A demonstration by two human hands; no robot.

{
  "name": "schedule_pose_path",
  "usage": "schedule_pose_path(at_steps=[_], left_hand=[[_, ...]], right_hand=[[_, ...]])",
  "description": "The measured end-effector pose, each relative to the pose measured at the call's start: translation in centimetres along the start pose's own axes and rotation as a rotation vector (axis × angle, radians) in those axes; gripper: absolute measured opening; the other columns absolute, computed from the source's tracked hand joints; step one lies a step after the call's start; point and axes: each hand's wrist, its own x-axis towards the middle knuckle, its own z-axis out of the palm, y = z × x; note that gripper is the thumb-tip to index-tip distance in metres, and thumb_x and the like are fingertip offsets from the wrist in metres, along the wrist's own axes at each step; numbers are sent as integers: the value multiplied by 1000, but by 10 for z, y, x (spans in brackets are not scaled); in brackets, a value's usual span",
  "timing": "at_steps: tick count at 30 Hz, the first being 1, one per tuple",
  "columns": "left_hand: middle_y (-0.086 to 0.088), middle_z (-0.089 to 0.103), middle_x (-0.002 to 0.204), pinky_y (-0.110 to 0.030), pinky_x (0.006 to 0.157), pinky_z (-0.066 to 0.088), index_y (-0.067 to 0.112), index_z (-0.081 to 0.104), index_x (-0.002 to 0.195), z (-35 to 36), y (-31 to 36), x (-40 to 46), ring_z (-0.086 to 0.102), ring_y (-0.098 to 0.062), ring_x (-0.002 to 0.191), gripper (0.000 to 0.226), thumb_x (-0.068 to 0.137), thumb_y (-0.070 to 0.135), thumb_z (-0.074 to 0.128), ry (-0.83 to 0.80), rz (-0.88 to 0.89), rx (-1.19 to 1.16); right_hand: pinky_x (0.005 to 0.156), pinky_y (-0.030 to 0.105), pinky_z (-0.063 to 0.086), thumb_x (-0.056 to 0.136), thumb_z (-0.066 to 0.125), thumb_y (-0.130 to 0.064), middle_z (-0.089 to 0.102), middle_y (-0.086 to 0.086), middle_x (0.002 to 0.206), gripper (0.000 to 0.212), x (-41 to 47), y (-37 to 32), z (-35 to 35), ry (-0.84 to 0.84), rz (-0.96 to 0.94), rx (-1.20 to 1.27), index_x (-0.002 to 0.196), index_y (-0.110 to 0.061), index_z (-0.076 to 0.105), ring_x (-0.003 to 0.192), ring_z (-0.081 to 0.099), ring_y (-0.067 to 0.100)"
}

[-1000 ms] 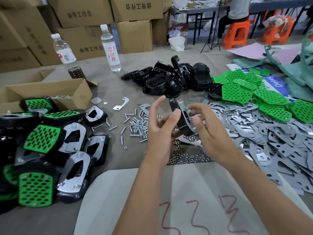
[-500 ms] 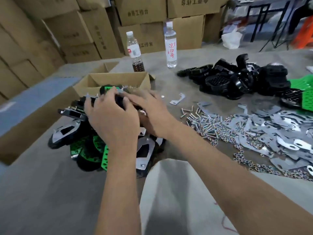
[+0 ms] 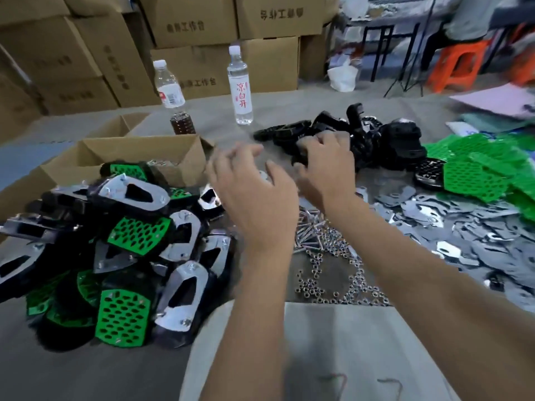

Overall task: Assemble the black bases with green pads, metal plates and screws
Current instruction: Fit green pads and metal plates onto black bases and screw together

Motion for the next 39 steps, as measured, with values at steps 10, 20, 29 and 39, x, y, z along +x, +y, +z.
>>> schedule_pose_path(at_steps=[10, 20, 29, 39], left_hand=[[4, 72, 84, -32, 72, 54, 21, 69, 87, 87, 4, -40, 69, -15, 80, 17, 90, 9, 58, -401, -373, -262], [-19, 74, 107, -35, 57, 61, 10, 67, 108, 118, 32, -81, 75, -36, 86, 15, 100, 22, 68, -771, -829, -689], [-18, 68, 110, -33, 57, 62, 7, 57, 106, 125, 53, -126, 76, -38, 85, 22, 91, -3, 70, -811, -940, -688], [-27, 68, 118, -38, 55, 62, 4, 61, 103, 126, 54, -129, 73, -46, 93, 18, 106, 21, 54, -831, -1001, -762]], right_hand=[[91, 42, 50, 88, 70, -4, 74, 7, 109, 52, 5, 112, -10, 198, 69, 8, 138, -19, 63, 117, 58, 30], [63, 34, 64, 97, 72, -14, 80, 6, 85, 12, -106, 162, -67, 78, 458, 1037, 92, -20, 80, 81, 79, 27], [100, 51, 49, 97, 70, -40, 51, 10, 149, 65, -68, 248, -75, -45, 421, -260, 155, -25, 44, 139, 36, 39], [89, 45, 44, 107, 50, -41, 67, 9, 92, 42, -50, 252, -91, 254, 343, -150, 87, -12, 72, 99, 53, 30]])
